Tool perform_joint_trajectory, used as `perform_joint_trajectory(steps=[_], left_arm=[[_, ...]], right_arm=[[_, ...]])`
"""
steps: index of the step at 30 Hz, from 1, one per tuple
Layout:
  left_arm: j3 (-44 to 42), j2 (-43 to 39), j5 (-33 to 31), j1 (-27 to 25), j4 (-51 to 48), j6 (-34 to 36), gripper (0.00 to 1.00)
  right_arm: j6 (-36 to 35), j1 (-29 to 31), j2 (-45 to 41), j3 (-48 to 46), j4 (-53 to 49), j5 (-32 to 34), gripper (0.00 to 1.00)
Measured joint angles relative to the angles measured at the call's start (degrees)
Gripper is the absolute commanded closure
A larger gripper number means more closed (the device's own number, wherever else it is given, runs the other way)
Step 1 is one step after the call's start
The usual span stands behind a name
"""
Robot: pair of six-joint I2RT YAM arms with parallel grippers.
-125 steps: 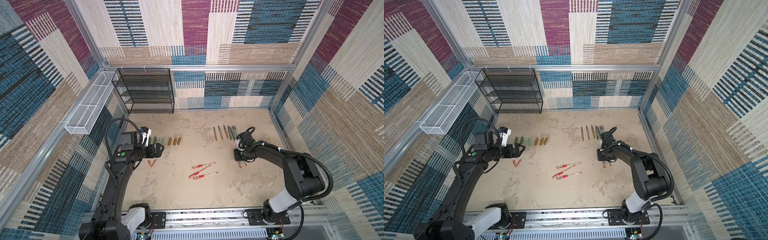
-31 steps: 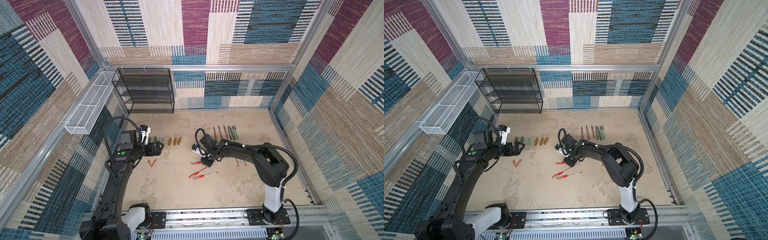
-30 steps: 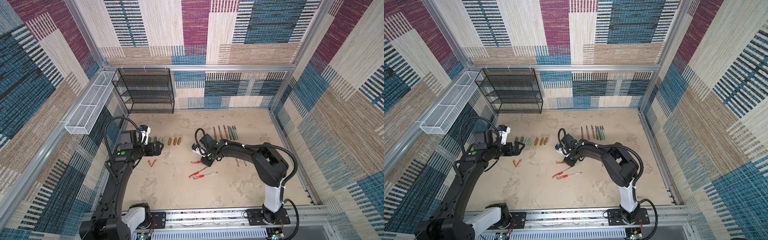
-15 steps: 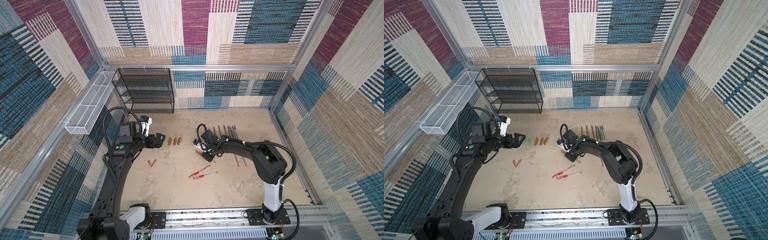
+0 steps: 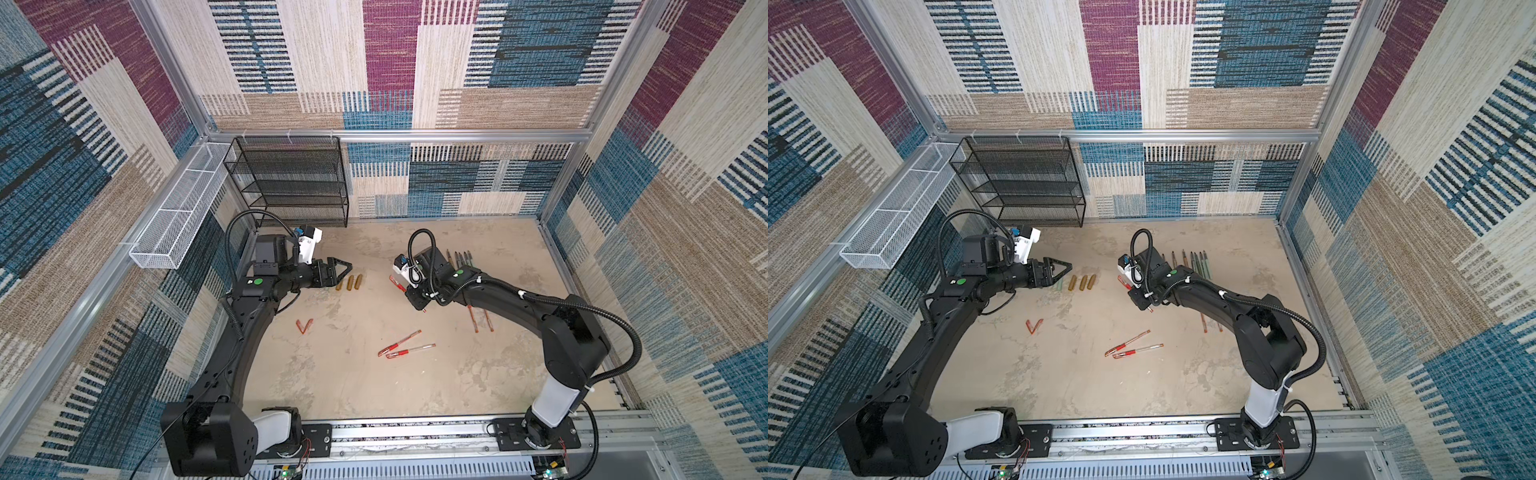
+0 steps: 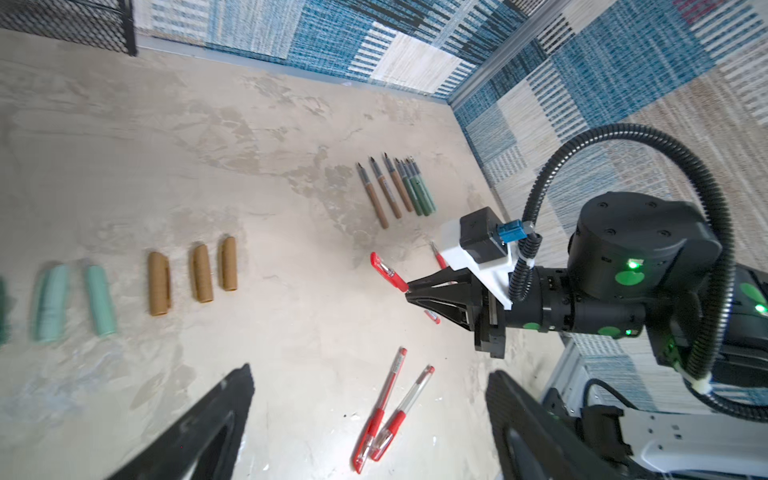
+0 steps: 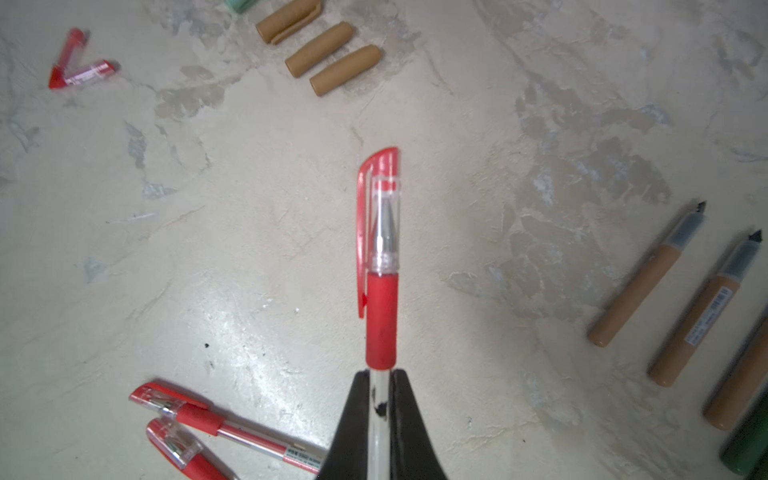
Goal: Open the pen caps
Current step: 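Bring the red pen toward the left gripper while the left gripper reaches for its cap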
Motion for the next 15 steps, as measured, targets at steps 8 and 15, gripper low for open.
perform_joint_trajectory(steps=[8,15], left_arm=[[-0.57,4.37,3.13,-4.96,4.24,-5.66,0.23],[-0.35,7.37,3.91,-8.31,5.81,-7.96,0.32]], right_arm=[[8.79,2.97,-5.81,-3.34,8.17,-4.09,0.94],[13.38,5.68,-6.82,-3.80,12.74,-5.68,0.94]])
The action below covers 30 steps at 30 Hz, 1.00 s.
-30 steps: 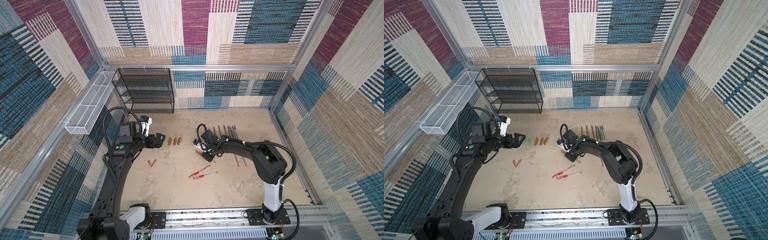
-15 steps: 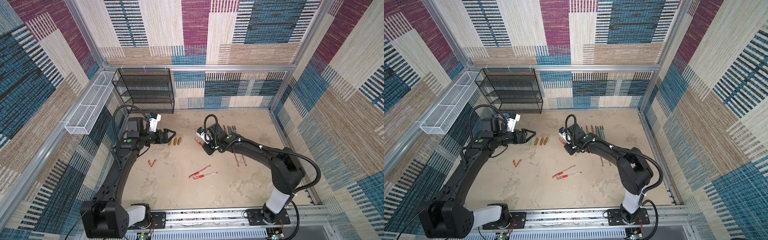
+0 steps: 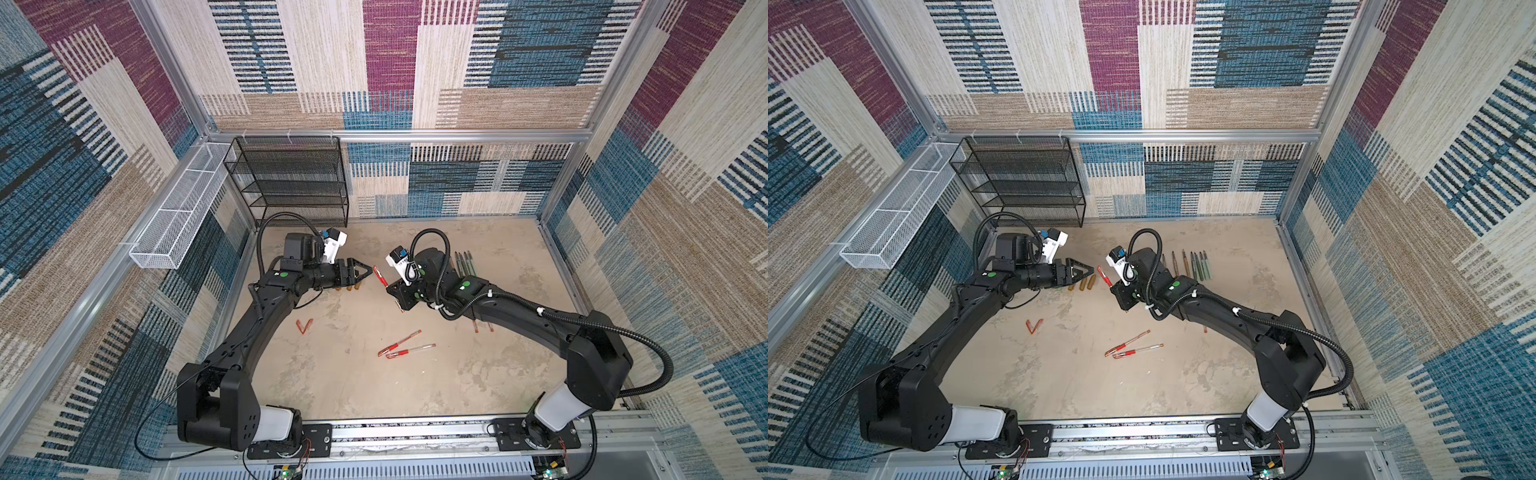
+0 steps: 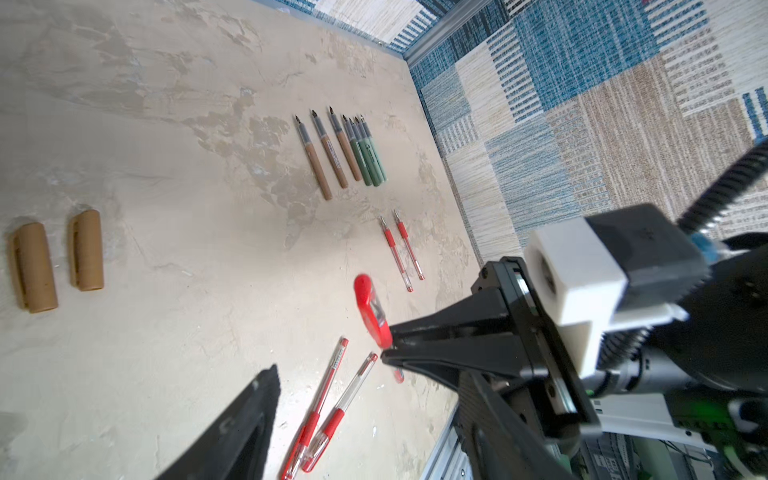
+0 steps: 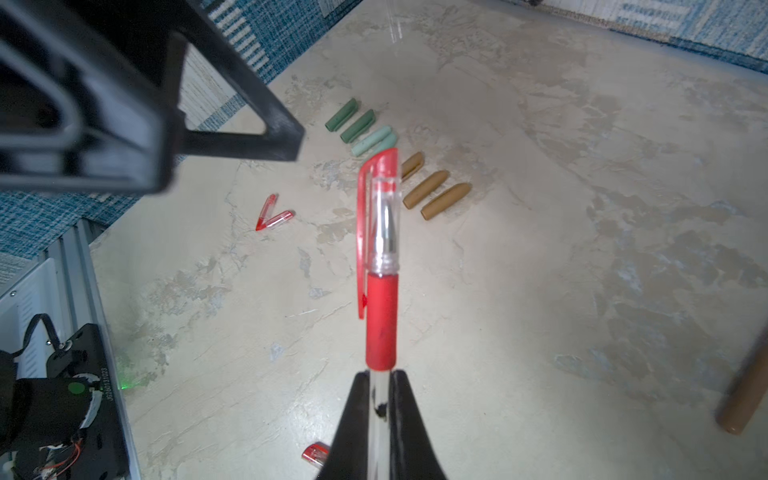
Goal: Open the pen caps
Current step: 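Bring the red pen toward the left gripper while the left gripper reaches for its cap, then pull the red cap off with the left gripper while the right gripper holds the barrel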
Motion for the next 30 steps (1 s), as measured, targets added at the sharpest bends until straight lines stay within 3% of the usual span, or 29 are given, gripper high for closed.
perform_joint_trajectory(steps=[10,14,18,21,27,30], left_arm=[[1.79,2.75,-0.24,-1.53,0.13,-1.25,0.66],[1.84,2.89,-0.24,-1.90,0.09,-1.25,0.75],[1.86,2.95,-0.02,-2.03,0.24,-1.90,1.00],[1.86,2.91,-0.33,-2.12,0.22,-1.95,1.00],[1.86,2.67,-0.46,-2.12,0.00,-1.90,1.00],[1.79,2.40,-0.46,-2.12,0.02,-1.90,1.00]], right_arm=[[0.90,1.77,0.48,0.87,1.18,-0.46,0.94],[0.87,2.03,0.94,1.92,1.20,-0.50,0.94],[0.85,2.36,1.73,2.78,1.16,-0.52,0.94],[0.85,2.40,2.10,2.89,1.09,-0.46,0.92],[0.83,2.49,2.54,3.04,1.20,-0.55,0.71],[0.83,2.51,2.80,3.04,1.22,-0.57,0.68]])
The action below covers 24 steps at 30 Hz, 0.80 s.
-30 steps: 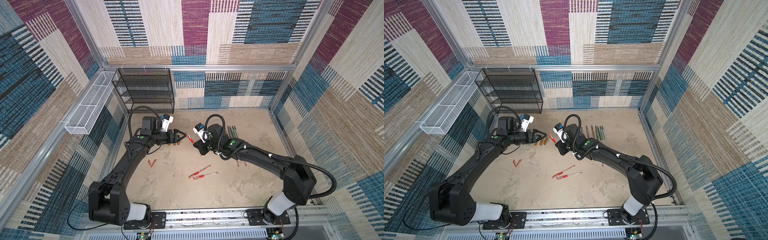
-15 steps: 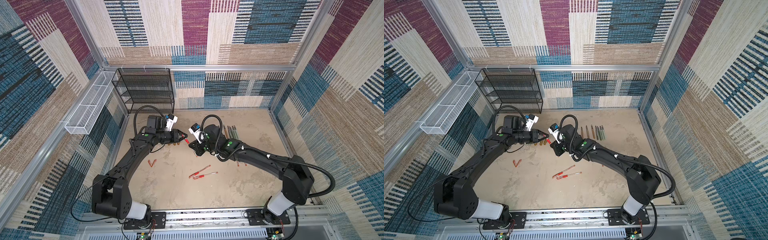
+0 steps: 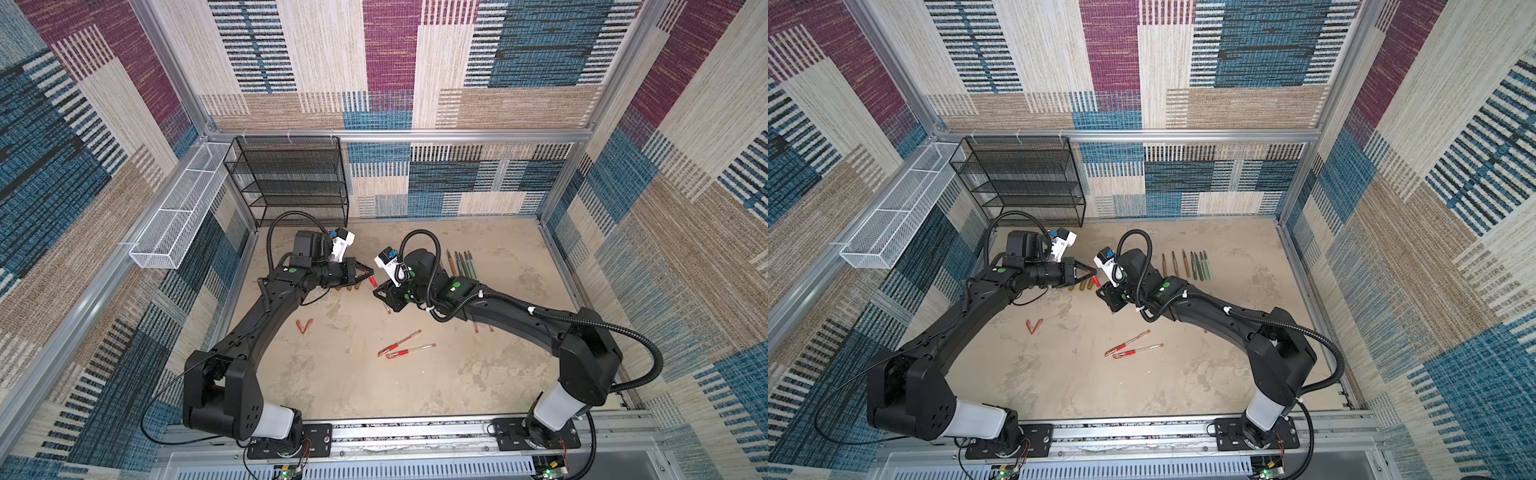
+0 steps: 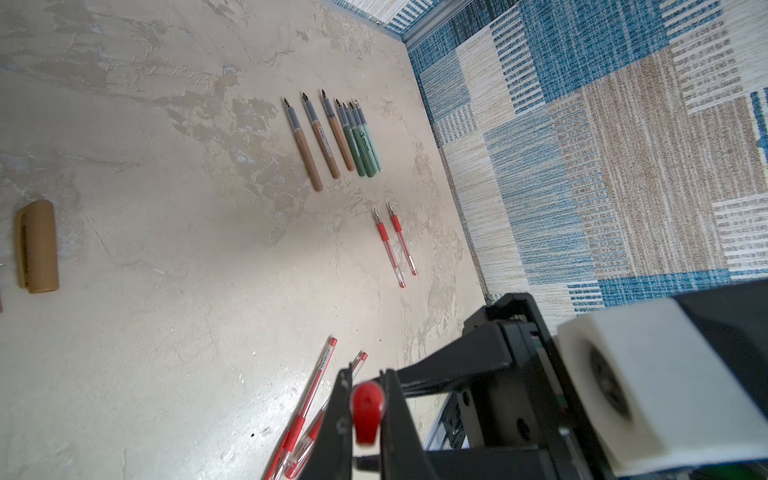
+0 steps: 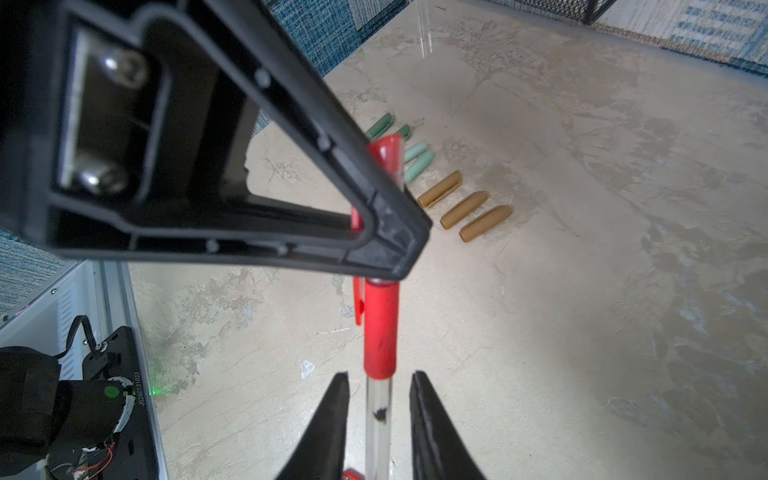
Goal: Open the pen caps
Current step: 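Pull the red cap off with the left gripper while the right gripper holds the barrel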
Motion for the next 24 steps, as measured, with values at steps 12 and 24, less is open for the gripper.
perform_joint_trajectory(steps=[12,24], left_arm=[[0.17,-0.76,-1.70,0.02,-1.97,2.03,1.00],[6.99,-0.92,-1.62,5.68,-8.57,7.02,1.00]], right_arm=[[-0.22,0.04,0.28,-2.64,2.93,-1.29,1.00],[0.07,0.00,-6.56,-15.17,6.75,-0.72,1.00]])
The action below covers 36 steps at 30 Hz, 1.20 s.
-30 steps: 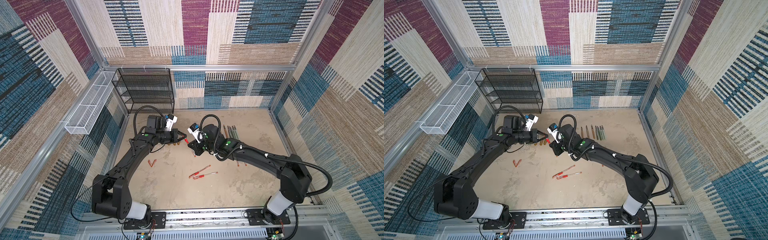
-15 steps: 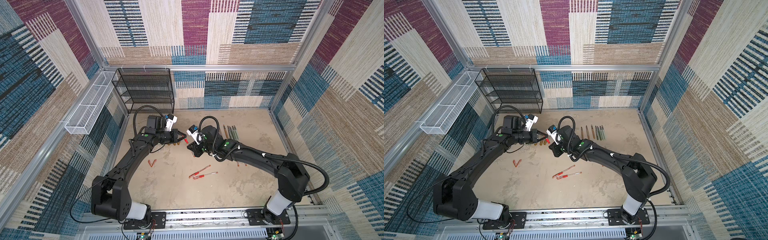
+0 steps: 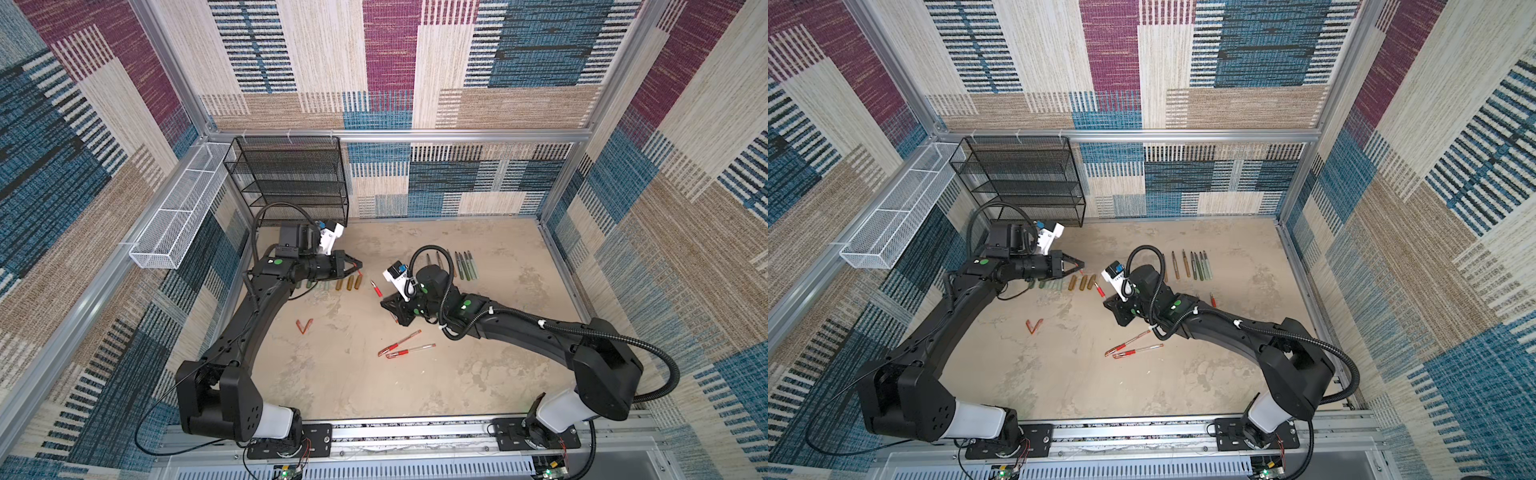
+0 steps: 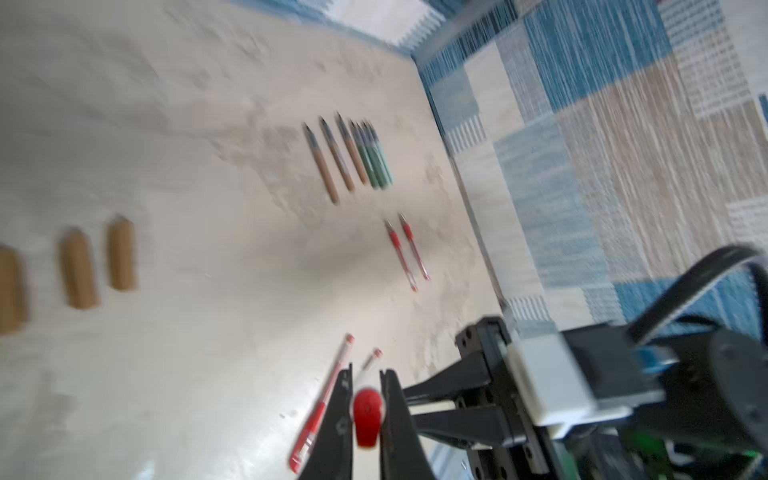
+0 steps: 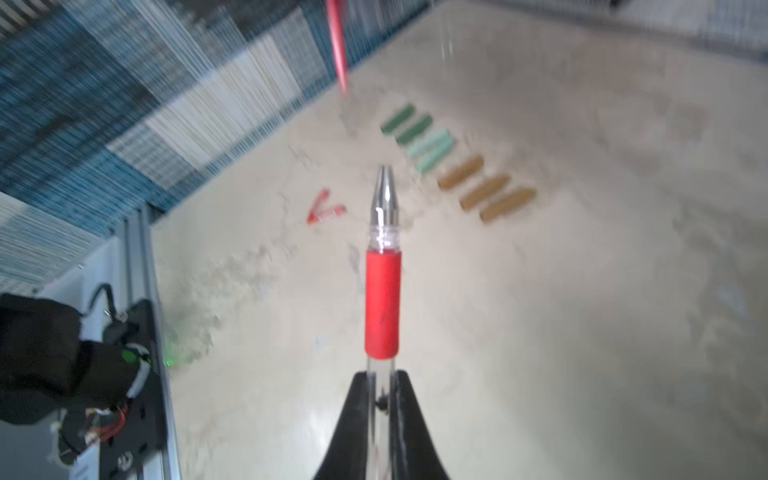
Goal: Open the pen caps
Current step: 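Pull the red cap off with the left gripper while the right gripper holds the barrel, then set the red cap down with the left gripper while the right carries the pen away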
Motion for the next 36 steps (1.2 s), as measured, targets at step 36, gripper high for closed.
perform_joint_trajectory(steps=[36], left_arm=[[-16.85,-10.64,-22.56,3.30,-15.85,24.83,1.00]], right_arm=[[-1.03,-14.93,-14.43,-6.62,-14.99,5.97,0.99]])
